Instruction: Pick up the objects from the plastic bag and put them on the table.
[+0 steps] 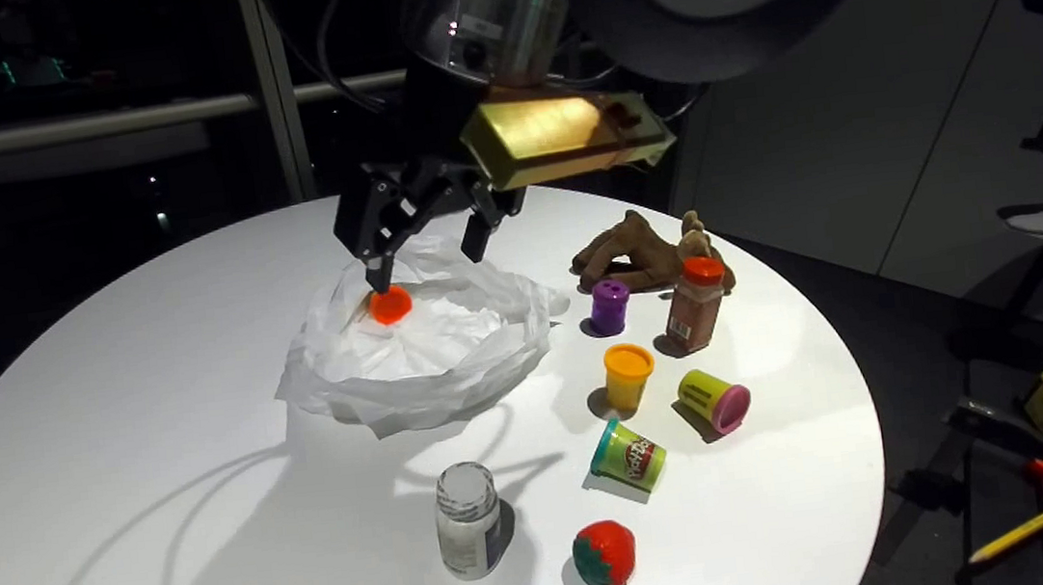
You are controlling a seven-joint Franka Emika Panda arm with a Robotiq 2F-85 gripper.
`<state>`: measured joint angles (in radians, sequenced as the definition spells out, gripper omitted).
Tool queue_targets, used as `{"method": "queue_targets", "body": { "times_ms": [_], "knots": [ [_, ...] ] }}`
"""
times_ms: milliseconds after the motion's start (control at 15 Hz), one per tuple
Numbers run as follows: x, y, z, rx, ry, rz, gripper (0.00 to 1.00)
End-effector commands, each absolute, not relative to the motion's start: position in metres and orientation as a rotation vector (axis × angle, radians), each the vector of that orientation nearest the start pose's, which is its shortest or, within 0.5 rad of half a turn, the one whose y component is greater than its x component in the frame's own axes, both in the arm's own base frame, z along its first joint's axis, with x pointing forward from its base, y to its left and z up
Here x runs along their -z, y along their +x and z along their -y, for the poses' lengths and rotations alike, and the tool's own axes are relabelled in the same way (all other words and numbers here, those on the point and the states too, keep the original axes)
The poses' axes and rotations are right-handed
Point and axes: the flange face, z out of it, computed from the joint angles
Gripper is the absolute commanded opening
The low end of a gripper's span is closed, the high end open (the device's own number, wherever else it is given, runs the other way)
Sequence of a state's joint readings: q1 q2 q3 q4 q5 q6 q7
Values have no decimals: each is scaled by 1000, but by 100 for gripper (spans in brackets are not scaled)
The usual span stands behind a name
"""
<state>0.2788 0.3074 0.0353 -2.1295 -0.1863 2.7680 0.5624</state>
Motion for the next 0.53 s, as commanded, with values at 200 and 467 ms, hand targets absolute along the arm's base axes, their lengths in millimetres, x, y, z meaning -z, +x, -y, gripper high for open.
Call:
{"method": "queue_targets", "body": {
  "times_ms": [200,467],
  "knots": [
    [-252,669,-170,322,-3158,-160,100],
    [-225,711,-160,281,-3143,-250,100]
  ]
}}
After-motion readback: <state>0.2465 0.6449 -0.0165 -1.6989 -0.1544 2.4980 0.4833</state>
